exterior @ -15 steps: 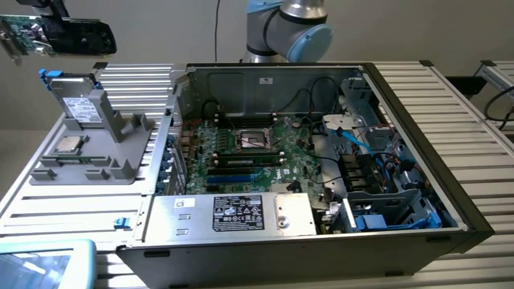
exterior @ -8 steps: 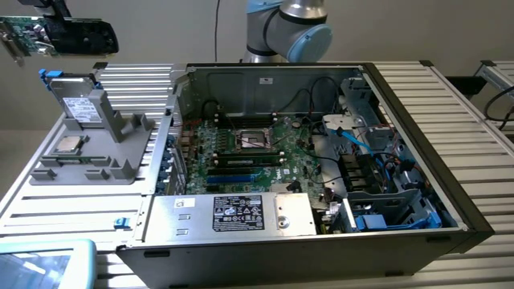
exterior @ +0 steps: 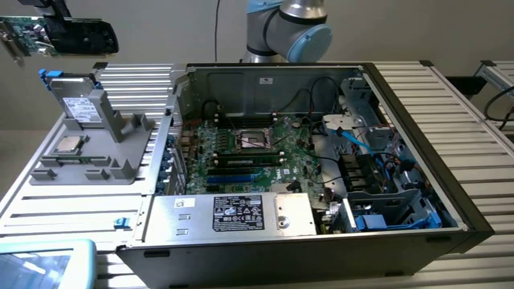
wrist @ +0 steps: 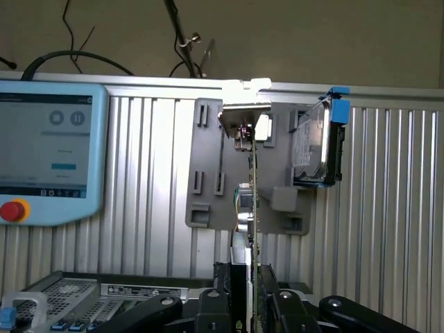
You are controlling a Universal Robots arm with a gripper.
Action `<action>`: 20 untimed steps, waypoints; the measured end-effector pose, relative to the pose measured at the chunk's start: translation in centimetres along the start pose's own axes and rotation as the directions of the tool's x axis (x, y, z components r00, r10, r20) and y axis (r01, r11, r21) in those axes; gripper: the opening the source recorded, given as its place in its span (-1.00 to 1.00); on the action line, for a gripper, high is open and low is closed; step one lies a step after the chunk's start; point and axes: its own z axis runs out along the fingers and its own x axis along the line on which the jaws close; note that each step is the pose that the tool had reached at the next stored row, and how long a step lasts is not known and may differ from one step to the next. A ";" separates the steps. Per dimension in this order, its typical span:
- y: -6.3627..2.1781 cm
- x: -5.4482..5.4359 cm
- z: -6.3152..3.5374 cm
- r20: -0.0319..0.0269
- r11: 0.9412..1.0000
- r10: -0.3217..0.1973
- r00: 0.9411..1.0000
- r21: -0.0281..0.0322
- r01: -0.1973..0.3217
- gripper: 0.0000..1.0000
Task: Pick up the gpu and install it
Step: 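Pick up the gpu and move the gpu toward the slot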
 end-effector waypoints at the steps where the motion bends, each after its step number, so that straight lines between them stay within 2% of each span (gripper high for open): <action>1: 0.00 0.0 0.00 0.000 1.000 0.000 1.000 0.000 0.000 -0.46; 5: -0.25 0.0 0.06 -0.001 1.000 0.000 1.000 0.002 0.000 -0.46; 20: -3.90 1.7 0.37 -0.003 1.000 0.000 1.000 0.010 0.000 -0.46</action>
